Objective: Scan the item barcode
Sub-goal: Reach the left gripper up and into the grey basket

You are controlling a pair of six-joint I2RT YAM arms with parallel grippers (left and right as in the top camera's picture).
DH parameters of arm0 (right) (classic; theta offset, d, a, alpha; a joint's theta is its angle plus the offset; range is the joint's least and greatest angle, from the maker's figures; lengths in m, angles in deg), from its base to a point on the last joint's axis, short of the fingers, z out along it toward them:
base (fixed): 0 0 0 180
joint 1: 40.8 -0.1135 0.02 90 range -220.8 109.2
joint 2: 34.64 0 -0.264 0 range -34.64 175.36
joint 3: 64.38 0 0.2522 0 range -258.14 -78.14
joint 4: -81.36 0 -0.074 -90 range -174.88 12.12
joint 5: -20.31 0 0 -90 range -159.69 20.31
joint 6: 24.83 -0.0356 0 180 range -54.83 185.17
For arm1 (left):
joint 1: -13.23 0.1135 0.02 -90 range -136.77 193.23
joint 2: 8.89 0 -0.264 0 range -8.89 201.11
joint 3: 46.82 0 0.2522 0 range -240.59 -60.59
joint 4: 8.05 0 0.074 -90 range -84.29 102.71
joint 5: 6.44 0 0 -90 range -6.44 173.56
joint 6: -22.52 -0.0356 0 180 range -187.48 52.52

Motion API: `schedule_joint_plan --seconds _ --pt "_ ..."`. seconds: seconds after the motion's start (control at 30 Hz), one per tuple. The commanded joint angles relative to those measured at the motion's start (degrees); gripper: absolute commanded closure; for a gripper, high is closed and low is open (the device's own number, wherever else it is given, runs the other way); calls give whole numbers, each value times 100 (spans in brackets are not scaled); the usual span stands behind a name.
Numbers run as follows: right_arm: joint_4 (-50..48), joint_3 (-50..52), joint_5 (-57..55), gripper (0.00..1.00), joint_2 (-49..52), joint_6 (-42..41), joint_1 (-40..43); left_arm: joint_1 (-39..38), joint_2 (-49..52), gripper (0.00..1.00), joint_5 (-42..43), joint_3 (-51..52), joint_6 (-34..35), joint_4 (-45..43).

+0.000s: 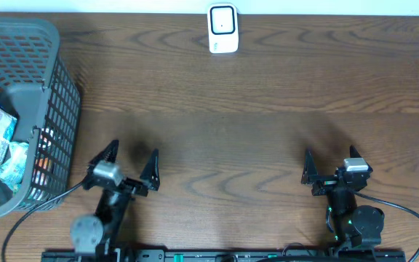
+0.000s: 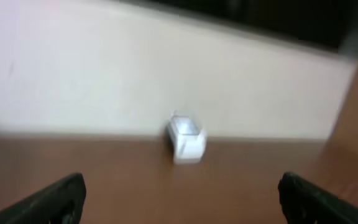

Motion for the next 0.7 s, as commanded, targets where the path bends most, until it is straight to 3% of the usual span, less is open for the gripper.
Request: schedule_joint_plan --seconds 0.0,0.13,0.3,0.5,0.67 --pt "26 9 -50 1 -20 -81 28 17 -39 3 511 -9 326 -981" --pt "24 9 -50 1 -20 -79 28 20 -22 3 426 -249 323 -1711" --pt "24 9 -50 1 -20 -79 28 20 291 2 164 -997 190 -1735" --pt "24 9 -50 1 -20 -79 28 20 1451 2 -35 -2337 -647 -1731" --pt "24 9 -50 1 -20 -79 28 20 2769 2 -1115 -3934 -852 -1309"
